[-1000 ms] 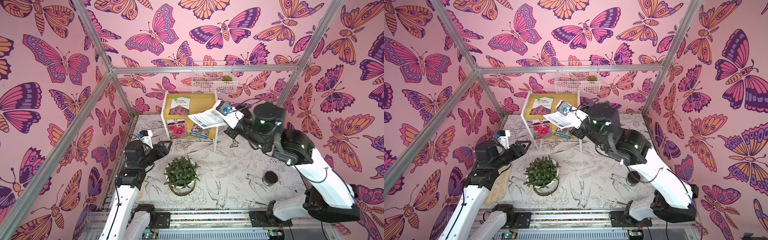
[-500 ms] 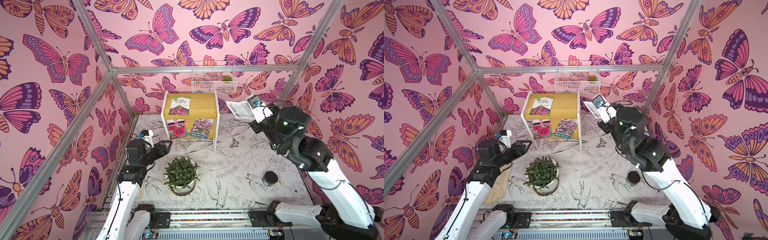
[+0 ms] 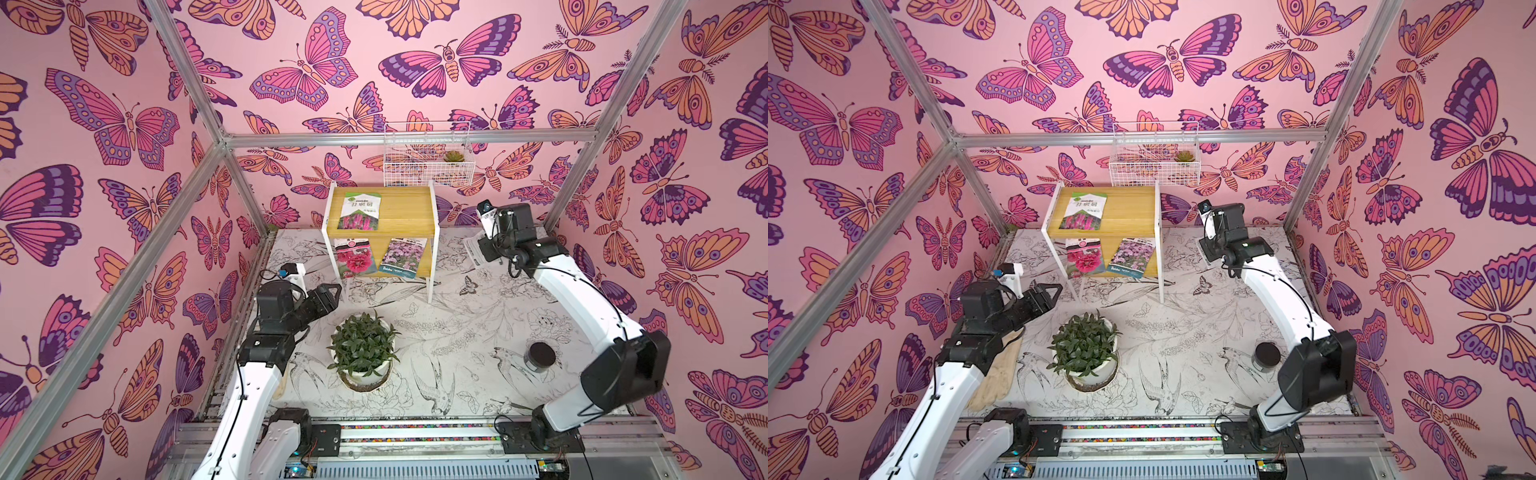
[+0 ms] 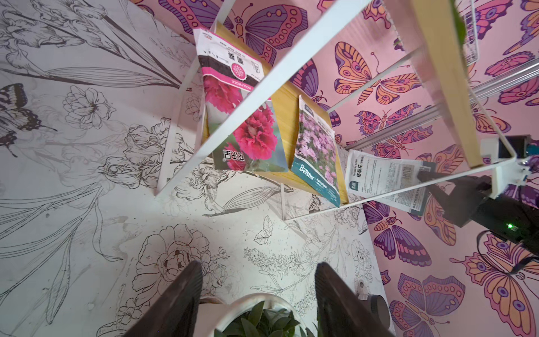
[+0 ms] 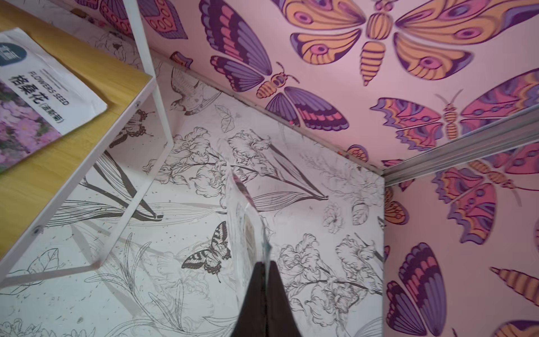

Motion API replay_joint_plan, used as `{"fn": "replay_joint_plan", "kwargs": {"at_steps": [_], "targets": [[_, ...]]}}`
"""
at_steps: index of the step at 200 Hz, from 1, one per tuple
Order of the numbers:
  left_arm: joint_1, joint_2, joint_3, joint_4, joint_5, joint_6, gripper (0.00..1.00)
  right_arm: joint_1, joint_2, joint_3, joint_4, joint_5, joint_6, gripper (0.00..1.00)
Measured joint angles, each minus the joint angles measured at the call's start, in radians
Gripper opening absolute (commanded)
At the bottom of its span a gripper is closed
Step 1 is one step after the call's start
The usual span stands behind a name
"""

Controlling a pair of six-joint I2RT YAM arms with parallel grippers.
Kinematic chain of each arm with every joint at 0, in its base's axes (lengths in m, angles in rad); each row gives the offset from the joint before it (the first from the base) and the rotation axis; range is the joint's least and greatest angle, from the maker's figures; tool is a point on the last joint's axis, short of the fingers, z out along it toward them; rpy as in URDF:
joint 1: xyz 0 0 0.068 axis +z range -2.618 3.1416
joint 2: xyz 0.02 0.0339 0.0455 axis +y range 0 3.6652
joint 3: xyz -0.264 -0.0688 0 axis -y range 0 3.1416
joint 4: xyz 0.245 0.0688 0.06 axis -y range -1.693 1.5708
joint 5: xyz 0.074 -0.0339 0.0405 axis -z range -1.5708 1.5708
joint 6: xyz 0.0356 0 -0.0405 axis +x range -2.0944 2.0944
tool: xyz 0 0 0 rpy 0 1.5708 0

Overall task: Take the seed bag off the shelf
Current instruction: Place the seed packet at the center of the board.

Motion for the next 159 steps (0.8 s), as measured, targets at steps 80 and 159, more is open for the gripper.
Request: {"fn": "replay_joint_plan", "kwargs": {"at_steps": [80, 159], "targets": [[0.000, 0.016, -0.014, 0.001, -0.004, 0.010, 0.64, -0.012, 0.304, 0.071, 0.183, -0.054, -0.078, 0.00], [0.000, 0.065, -0.014, 0.003, -0.018, 0.029, 0.64, -0.058, 0.394, 0.151, 0.353, 0.028, -0.191, 0.00]]}}
